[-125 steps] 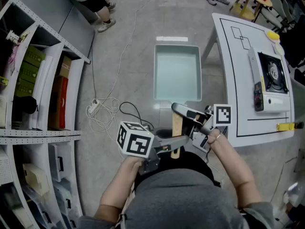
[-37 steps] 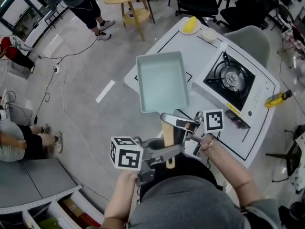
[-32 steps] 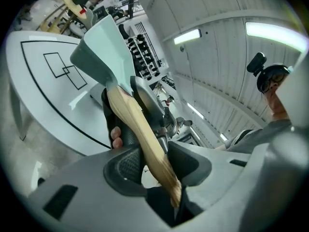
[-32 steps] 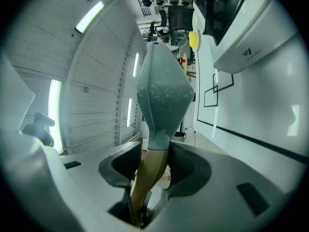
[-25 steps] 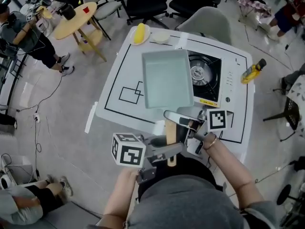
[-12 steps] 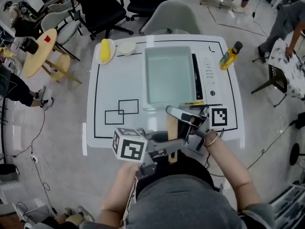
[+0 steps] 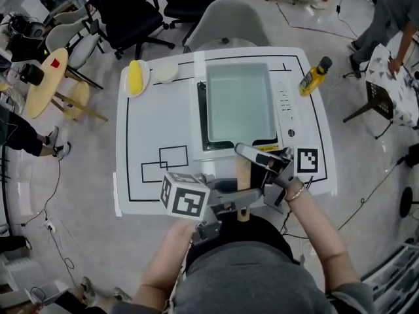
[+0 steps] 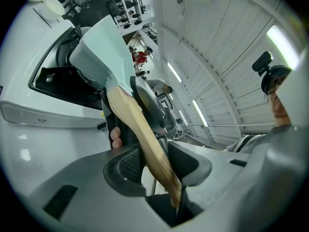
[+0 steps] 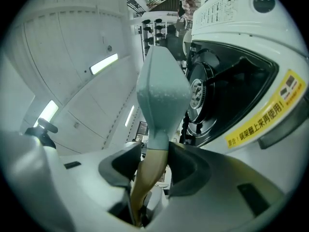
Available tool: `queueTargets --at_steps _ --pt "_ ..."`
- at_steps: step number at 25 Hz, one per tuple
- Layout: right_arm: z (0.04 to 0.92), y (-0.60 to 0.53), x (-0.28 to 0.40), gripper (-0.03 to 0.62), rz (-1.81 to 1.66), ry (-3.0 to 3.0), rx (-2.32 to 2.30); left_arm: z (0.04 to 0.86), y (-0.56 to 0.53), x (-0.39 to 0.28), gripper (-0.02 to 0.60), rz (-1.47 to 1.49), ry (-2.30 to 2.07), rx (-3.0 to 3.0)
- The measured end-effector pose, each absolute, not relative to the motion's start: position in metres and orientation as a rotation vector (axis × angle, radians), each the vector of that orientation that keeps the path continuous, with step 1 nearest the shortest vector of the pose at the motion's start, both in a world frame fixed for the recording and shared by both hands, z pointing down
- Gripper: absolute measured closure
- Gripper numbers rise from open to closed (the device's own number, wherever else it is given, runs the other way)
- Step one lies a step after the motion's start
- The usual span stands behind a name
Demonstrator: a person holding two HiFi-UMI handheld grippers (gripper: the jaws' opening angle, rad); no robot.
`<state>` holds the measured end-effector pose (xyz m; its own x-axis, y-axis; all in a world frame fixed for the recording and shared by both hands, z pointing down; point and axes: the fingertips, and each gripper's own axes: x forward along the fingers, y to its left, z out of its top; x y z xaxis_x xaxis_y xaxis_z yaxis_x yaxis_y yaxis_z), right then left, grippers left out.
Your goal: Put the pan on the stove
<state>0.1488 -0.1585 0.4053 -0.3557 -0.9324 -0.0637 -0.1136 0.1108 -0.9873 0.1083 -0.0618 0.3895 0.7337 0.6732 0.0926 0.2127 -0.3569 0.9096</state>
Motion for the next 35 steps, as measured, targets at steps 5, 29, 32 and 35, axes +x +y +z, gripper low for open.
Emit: queueTargets --at_steps 5,29,32,35 --pt "0.412 -0.163 0.159 0.418 -1.359 1.598 -1.045 0.392 -0.066 0.120 0.436 0.564 0.657 1.902" --pt "0.426 -0.177 0.172 0.416 -1.411 1.516 -0.983 0.400 -0.082 0.137 0.434 0.559 0.595 1.843" --pt "0.426 -0.178 0.174 0.416 -1.410 1.506 -0.978 0.400 -0.083 0.138 0.434 0.555 0.594 1.833" --pt "0.426 -0.178 0.174 0.416 -1.411 1.515 -0.975 0.400 -0.083 0.139 0.434 0.548 0.595 1.824"
